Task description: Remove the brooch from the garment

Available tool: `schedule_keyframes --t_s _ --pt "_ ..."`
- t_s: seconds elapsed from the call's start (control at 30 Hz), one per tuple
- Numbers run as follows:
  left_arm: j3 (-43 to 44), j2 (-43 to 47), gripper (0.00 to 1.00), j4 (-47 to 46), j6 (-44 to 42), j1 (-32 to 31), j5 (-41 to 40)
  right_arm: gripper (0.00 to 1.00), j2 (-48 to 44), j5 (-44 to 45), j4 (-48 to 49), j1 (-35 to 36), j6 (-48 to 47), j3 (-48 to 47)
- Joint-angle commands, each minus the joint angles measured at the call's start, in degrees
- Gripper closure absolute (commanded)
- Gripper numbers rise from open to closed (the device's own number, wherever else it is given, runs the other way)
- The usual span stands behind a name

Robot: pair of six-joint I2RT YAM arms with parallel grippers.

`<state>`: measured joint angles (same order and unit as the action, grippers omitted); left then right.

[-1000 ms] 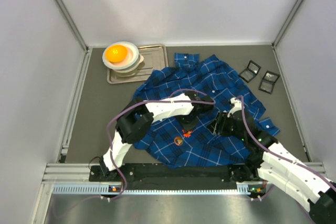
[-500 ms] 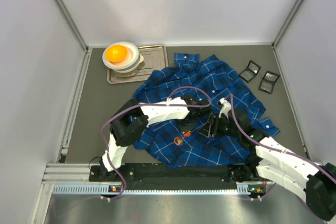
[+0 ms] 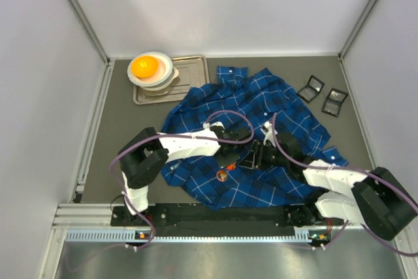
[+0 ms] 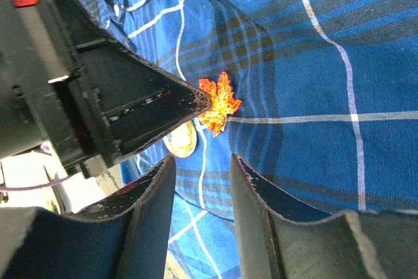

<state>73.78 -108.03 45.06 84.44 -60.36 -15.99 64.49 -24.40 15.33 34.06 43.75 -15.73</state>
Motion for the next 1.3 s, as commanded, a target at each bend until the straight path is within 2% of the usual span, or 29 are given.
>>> schedule_keyframes --t_s 0.0,0.03,0.23,0.4,1.0,1.27 --pt "-6.2 0.9 1.0 -6.5 -3.1 0.6 -2.6 0.62 6.1 -2.6 9.5 -0.4 2.2 -1.4" --pt "-7.0 1.7 1.0 -7.3 -3.2 0.6 -2.6 0.65 7.1 -2.6 10.1 -0.4 3.1 -1.8" --pt "-10.8 3.9 1.0 -12.7 -4.5 0.6 -2.9 0.67 15.0 -2.5 13.8 -0.4 4.2 -4.0" --pt "-11.2 3.8 1.0 -14.3 -5.4 0.7 -2.3 0.68 15.9 -1.2 13.4 -0.5 3.0 -4.7" --pt "-15.2 6.2 1.0 -18.7 -6.5 0.6 -2.6 0.69 22.9 -1.7 21.0 -0.5 4.5 -4.6" --pt "-16.8 8.6 1.0 -20.1 -8.0 0.5 -2.6 0.86 21.3 -1.4 23.3 0.2 3.4 -4.0"
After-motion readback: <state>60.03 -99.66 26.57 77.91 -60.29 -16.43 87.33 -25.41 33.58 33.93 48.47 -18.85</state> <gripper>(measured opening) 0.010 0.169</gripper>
